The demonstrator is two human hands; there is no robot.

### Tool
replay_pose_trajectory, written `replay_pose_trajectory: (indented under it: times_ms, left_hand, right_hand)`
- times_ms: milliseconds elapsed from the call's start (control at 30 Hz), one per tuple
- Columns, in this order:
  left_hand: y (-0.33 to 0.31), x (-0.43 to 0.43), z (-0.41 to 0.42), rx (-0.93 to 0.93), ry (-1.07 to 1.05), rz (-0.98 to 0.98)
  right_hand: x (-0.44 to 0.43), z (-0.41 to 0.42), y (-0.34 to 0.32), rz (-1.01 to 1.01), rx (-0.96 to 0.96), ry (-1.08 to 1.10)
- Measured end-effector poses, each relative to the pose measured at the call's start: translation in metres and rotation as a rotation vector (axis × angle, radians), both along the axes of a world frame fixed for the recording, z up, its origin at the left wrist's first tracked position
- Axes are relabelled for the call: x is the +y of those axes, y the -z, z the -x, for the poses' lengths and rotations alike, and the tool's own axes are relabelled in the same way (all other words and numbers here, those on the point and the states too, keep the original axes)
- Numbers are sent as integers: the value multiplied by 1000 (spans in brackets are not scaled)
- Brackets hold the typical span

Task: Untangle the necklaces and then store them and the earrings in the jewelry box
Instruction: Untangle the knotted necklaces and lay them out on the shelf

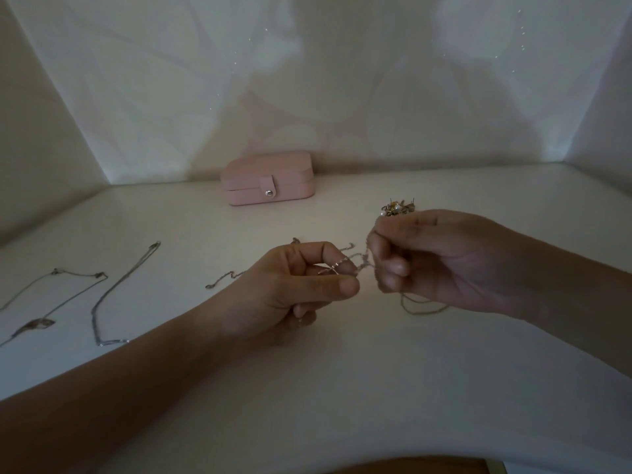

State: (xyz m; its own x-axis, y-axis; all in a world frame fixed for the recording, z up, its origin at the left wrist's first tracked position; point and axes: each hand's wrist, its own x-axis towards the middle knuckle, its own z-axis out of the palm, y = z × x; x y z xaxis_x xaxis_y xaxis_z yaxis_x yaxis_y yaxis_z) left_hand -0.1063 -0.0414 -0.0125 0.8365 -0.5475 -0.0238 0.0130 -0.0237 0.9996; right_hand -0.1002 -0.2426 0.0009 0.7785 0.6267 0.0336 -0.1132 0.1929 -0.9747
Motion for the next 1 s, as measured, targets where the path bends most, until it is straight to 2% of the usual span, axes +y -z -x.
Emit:
replay_pose_trajectory:
  times_ms: [133, 467, 767, 1000]
  left_hand:
    - [-1, 0, 2, 2, -22, 3]
    - [-2, 0, 4, 12, 25, -1]
    - [2, 3, 2, 60, 86, 41]
    - [1, 3, -3, 111, -45, 77]
  right_hand:
    - [-3, -1, -1, 87, -37, 25]
    - [-9, 2, -17, 398, -358, 159]
    - [-8, 4, -20, 506, -329, 133]
    - [-11, 6, -25, 593, -344, 64]
